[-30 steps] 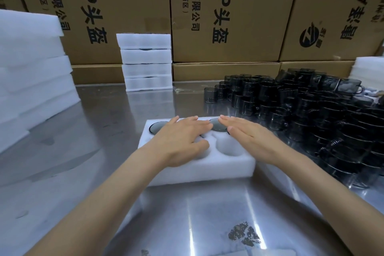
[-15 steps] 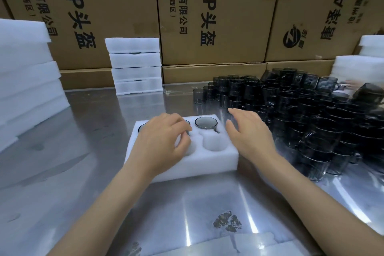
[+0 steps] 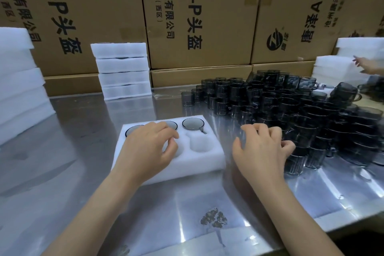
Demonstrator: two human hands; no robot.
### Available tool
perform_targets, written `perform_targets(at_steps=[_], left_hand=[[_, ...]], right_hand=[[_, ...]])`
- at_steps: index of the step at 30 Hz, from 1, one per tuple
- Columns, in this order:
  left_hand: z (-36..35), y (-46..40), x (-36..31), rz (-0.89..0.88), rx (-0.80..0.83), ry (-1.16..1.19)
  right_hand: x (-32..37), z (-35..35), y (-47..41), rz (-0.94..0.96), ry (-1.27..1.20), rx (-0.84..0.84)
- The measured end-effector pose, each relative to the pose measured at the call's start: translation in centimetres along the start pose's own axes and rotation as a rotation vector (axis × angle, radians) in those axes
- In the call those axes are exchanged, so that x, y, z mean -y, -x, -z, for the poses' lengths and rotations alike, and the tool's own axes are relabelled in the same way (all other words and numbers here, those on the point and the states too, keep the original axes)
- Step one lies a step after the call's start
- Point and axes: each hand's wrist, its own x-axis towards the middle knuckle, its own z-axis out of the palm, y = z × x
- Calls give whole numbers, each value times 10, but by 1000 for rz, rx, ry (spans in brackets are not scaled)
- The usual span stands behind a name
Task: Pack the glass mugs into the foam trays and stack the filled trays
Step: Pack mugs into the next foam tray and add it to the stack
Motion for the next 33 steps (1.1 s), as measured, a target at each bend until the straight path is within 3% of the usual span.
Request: perform_targets(at_steps=[6,13,20,33], left_hand=[[3,2,1,8,-26,-1],[6,13,1,-9,-83,58],[7,18,2,-8,-162,87],[9,32,12,116,-240,204]], right_hand=[[-7,1,-6,-85,-73,-2],[-8,0,-17,-41,-161,14],[-13,1,-27,18,-359,-128],[23,15,-13,383,-487,-384]])
